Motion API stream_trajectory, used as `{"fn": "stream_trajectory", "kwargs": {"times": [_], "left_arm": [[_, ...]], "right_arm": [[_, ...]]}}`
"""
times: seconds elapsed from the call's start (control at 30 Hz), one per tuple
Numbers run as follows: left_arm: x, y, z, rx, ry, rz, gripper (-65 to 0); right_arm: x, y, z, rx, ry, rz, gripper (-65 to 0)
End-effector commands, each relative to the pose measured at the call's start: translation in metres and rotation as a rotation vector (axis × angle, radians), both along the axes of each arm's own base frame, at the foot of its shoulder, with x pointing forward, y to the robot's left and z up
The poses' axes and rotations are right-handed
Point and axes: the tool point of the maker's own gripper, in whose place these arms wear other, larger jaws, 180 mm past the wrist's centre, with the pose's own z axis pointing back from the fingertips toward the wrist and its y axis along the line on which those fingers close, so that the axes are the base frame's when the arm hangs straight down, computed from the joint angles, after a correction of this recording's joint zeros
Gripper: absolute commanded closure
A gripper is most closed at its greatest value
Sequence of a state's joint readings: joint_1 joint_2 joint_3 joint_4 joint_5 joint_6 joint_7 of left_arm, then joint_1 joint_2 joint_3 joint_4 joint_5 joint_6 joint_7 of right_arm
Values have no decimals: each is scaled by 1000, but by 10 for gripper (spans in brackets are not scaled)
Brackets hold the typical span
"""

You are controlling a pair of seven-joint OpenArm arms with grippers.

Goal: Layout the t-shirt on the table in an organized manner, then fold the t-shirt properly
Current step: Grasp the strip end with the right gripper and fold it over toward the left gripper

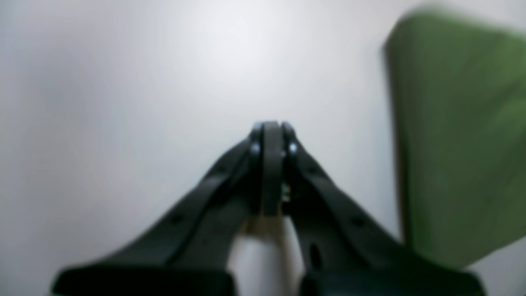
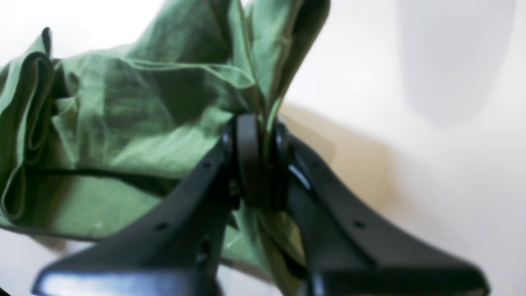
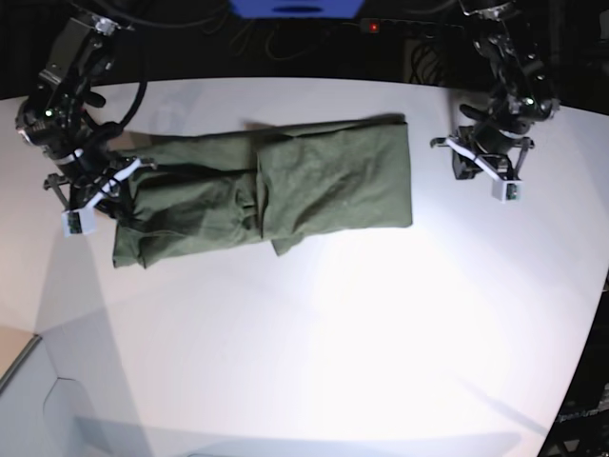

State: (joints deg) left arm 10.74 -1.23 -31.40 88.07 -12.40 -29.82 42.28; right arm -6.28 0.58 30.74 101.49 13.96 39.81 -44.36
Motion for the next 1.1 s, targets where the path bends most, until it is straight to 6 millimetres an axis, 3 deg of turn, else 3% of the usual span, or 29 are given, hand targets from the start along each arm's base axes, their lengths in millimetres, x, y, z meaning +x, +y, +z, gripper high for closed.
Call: {"fn": "stream_trajectory", "kwargs": {"times": [0.0,0.1,0.3,0.5,0.73,0.97,1.07], "left_arm": [[9,-1,1,35,16,-28,0],[4,-11,-11,63,76,-74,-1],[5,-20,-12,50,77,-79,-1],[5,-20,-12,50,77,-79,-1],[7,-21,-11,43,72,-78,-1],[7,-22,-11,41,71,-79,-1],[6,-22,-11,40,74,-81,-1]], "right_arm": [[3,2,11,9,-48,4,0],[3,13,20,5,-72,24,0],[-9,74,38,-12,-108,206,0],[-25,122,37,27,-97,340,0],[-41,205,45,115,-117,567,0],[-30,260,76,172,-210,687,0],[-24,276,77,197,-214,716,0]]}}
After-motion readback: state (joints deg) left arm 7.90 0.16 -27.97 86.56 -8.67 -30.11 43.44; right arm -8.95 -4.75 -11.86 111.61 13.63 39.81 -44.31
